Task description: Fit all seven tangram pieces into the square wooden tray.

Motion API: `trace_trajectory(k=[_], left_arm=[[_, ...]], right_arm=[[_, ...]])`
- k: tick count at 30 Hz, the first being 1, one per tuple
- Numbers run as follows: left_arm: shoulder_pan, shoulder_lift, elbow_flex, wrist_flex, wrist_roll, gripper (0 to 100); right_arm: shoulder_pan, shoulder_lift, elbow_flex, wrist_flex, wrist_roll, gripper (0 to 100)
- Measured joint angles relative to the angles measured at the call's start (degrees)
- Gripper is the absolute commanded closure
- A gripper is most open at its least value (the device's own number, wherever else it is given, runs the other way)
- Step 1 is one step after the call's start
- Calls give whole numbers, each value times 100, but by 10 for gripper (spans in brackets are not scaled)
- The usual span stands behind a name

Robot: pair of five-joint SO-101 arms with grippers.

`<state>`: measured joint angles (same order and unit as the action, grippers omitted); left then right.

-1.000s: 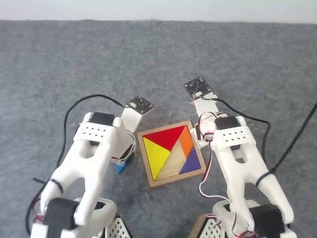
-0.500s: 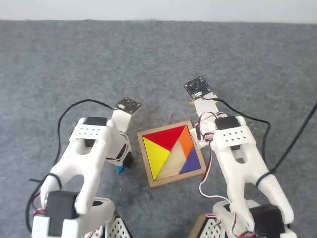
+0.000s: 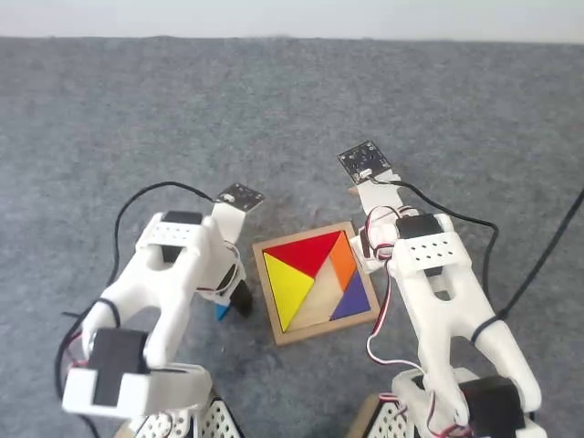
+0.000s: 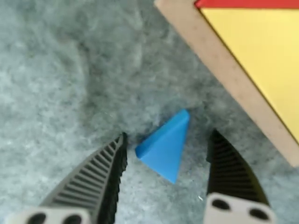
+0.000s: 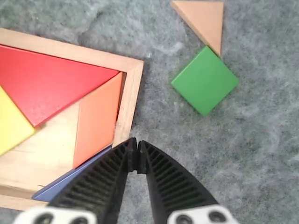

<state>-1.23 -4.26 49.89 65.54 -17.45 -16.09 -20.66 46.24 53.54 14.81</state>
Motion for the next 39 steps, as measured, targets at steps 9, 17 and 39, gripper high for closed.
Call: trace_trajectory(k=[9, 17, 39], left_arm=[[-9, 369, -325, 97, 9, 795], [158, 360, -325, 105, -18, 898], [563, 352, -325, 114, -18, 957]], right_arm=[[0, 0, 0, 0, 0, 991], [0, 0, 0, 0, 0, 991], [0, 0, 0, 0, 0, 991]])
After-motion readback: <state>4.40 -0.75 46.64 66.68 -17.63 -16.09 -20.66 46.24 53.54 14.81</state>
